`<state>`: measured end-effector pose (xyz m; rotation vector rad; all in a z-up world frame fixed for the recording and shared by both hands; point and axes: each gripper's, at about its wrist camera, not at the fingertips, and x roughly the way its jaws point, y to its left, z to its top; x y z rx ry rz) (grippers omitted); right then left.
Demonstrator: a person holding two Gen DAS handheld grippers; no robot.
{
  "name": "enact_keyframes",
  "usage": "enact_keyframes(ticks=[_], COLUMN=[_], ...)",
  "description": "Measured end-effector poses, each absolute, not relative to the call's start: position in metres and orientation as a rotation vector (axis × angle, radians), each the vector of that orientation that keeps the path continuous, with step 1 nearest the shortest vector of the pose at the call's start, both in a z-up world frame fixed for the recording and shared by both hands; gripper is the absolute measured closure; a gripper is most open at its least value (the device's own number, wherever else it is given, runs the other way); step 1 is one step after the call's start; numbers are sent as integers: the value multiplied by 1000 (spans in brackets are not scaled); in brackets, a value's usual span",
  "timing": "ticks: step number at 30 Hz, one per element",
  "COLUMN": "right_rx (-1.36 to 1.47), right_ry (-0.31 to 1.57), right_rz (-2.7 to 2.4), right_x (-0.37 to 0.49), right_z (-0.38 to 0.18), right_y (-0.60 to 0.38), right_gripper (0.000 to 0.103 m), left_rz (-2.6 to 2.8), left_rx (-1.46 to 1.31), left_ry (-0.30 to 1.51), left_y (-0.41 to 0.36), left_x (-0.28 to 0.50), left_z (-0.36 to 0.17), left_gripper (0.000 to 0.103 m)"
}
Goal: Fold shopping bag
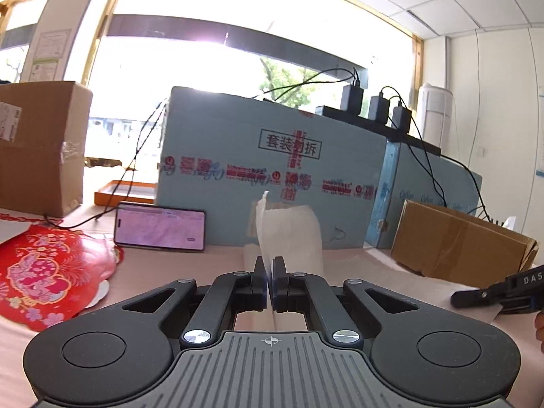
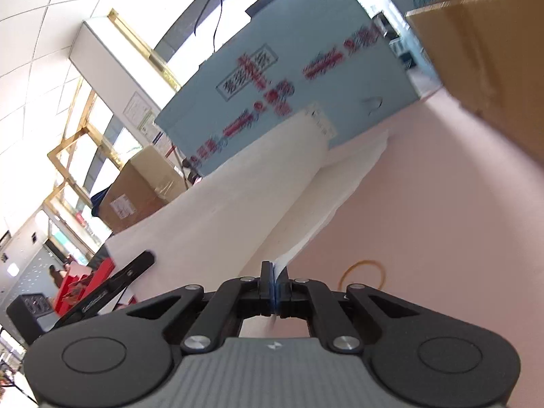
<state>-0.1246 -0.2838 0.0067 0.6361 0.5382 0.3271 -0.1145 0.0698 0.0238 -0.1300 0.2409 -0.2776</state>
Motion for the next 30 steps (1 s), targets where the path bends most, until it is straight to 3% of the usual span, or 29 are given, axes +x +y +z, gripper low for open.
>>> enact_keyframes(ticks=[8, 21, 23, 24, 25, 27, 30], right_rx=[594, 597, 620, 632, 640, 657, 673], right_ry=[479, 340, 367, 382, 395, 420, 452], right_rz=[213, -1, 14, 21, 28, 42, 55], right_x=[-160, -203, -200, -198, -197, -194, -191], right_z=[4, -9, -16, -20, -22, -27, -32], right_y=[-313, -332, -335, -336, -336, -336, -337], right_gripper=[102, 102, 102, 101, 100, 97, 95], left_rz=[-68, -11, 20, 45, 83, 166, 181], left_rx=[-115, -45, -39, -39, -32, -13, 20], left_ry=[266, 342, 350, 350, 334, 290, 220], left_y=[94, 92, 94, 97, 99, 101, 94], left_x=[-171, -182, -187, -188, -191, -199, -201], left_z=[6, -5, -5, -4, -2, 1, 12], left_gripper=[101, 100, 91, 76, 51, 18, 15])
